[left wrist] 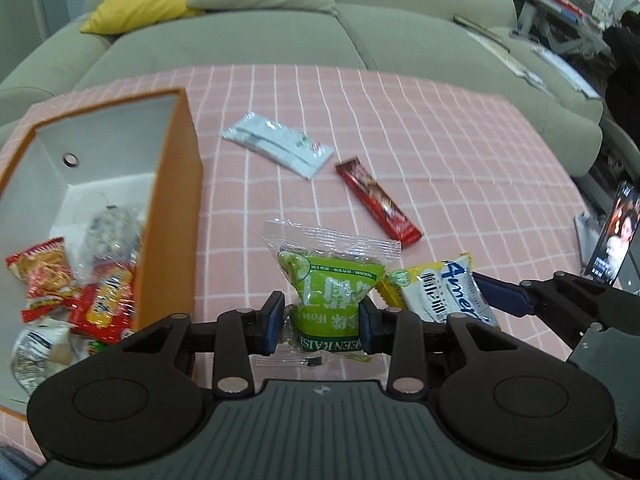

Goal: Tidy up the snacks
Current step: 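Lift and carry the green raisin bag and yellow Ameria bag over the box with both tools, then open both tools to drop the raisin bag and Ameria bag into the box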

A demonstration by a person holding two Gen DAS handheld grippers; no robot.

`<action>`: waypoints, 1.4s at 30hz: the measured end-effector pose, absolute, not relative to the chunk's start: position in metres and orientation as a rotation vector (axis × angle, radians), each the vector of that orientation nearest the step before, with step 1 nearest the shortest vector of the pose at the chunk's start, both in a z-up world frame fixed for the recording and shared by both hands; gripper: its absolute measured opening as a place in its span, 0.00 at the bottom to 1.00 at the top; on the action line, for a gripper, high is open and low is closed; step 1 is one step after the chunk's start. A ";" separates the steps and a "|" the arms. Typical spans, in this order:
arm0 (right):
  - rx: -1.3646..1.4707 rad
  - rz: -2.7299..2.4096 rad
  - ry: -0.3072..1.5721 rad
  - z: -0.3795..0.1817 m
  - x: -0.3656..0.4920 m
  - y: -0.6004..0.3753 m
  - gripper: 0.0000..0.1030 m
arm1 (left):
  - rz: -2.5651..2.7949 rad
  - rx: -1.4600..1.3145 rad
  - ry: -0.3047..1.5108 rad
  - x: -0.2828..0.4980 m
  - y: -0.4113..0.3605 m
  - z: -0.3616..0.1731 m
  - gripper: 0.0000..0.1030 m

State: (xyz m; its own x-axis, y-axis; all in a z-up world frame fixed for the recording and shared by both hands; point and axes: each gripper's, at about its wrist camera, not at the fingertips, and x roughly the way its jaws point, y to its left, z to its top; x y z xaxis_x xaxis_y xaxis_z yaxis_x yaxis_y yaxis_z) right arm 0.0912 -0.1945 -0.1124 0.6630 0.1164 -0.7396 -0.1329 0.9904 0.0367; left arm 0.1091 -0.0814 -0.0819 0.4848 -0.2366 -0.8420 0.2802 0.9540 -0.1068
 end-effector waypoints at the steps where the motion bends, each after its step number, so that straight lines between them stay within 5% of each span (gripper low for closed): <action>1: -0.024 0.147 0.823 -0.108 0.091 -0.192 0.52 | -0.311 0.043 1.006 0.108 -0.079 -0.077 0.40; 23: -0.246 0.462 0.680 -0.048 0.114 -0.080 0.52 | -0.131 0.035 0.964 0.118 0.040 -0.030 0.40; 42: -0.641 0.714 0.704 -0.077 0.163 0.020 0.52 | -0.033 0.057 1.155 0.147 0.108 -0.075 0.40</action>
State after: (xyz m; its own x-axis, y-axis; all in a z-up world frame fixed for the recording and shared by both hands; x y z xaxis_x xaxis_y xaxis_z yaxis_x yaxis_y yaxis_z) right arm 0.1627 0.0197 -0.0768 0.5541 0.3571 -0.7520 -0.7572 0.5916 -0.2770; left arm 0.1468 0.1080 -0.0752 0.4038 0.0035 -0.9148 0.0551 0.9981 0.0281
